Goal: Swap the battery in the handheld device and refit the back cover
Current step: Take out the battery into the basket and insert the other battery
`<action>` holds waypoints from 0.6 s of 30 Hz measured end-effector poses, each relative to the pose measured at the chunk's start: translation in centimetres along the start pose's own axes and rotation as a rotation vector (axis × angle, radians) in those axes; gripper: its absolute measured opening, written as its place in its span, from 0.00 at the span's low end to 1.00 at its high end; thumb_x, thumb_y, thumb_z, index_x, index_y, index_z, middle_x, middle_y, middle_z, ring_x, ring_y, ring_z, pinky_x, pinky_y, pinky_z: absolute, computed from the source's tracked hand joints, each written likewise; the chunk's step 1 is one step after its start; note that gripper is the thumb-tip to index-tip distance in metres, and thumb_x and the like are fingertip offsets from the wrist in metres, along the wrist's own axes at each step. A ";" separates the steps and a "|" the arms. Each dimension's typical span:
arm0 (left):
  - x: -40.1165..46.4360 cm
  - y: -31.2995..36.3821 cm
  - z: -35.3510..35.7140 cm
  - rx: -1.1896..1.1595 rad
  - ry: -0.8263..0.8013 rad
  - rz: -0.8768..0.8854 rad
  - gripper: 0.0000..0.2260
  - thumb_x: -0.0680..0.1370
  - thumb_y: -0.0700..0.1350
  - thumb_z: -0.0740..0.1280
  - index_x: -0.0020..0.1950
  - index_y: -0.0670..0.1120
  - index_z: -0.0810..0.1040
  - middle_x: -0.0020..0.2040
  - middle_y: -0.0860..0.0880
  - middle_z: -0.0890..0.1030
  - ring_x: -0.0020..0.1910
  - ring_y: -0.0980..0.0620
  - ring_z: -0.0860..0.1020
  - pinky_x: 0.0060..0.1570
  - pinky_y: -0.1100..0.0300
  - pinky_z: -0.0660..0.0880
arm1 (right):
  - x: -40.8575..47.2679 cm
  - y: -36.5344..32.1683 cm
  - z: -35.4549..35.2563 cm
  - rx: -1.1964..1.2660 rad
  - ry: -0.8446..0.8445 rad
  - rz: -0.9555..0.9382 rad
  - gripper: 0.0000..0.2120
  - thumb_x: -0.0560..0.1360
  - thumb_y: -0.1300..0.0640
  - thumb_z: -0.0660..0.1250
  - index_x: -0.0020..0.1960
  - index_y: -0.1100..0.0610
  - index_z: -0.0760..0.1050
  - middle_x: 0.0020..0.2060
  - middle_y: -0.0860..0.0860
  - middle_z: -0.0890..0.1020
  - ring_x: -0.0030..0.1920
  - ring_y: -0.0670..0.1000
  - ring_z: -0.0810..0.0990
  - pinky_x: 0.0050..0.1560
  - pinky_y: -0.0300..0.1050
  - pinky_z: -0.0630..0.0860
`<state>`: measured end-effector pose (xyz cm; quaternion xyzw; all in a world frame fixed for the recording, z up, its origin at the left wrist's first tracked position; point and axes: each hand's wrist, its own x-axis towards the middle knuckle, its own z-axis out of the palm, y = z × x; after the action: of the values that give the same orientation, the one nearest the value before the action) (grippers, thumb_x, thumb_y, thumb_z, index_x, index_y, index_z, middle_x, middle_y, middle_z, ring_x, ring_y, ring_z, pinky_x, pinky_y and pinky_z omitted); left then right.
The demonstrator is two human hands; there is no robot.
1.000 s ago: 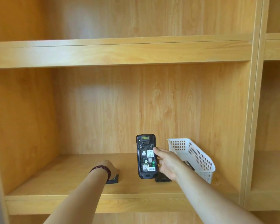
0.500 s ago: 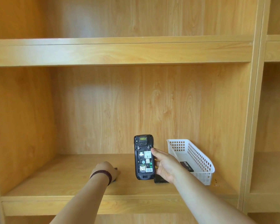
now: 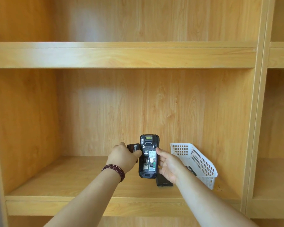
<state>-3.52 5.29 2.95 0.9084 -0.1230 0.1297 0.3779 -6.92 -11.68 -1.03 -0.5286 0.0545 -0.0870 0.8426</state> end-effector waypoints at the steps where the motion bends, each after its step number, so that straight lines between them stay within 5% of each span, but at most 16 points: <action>1: -0.4 0.3 0.3 0.020 0.008 0.025 0.21 0.71 0.57 0.67 0.53 0.42 0.73 0.48 0.46 0.77 0.41 0.49 0.79 0.38 0.55 0.80 | 0.0 0.0 0.0 0.008 0.007 0.004 0.12 0.79 0.57 0.65 0.62 0.59 0.77 0.56 0.58 0.84 0.59 0.58 0.81 0.49 0.56 0.79; 6: -2.2 1.7 2.1 0.152 -0.016 0.111 0.23 0.71 0.59 0.68 0.55 0.43 0.70 0.51 0.47 0.73 0.46 0.48 0.79 0.46 0.55 0.80 | 0.0 -0.1 -0.1 0.020 0.019 0.029 0.14 0.78 0.57 0.67 0.62 0.60 0.78 0.54 0.57 0.86 0.55 0.57 0.82 0.47 0.54 0.78; 18: -2.3 2.9 4.1 0.234 0.011 0.120 0.20 0.72 0.54 0.68 0.57 0.42 0.73 0.50 0.46 0.75 0.47 0.47 0.80 0.44 0.57 0.79 | 0.0 -0.1 -0.2 0.002 -0.005 0.048 0.13 0.77 0.56 0.67 0.59 0.60 0.79 0.43 0.54 0.87 0.38 0.52 0.80 0.40 0.49 0.76</action>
<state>-6.01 0.66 1.34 0.9366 -0.1593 0.1703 0.2615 -7.01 -11.87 -1.06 -0.5265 0.0649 -0.0656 0.8452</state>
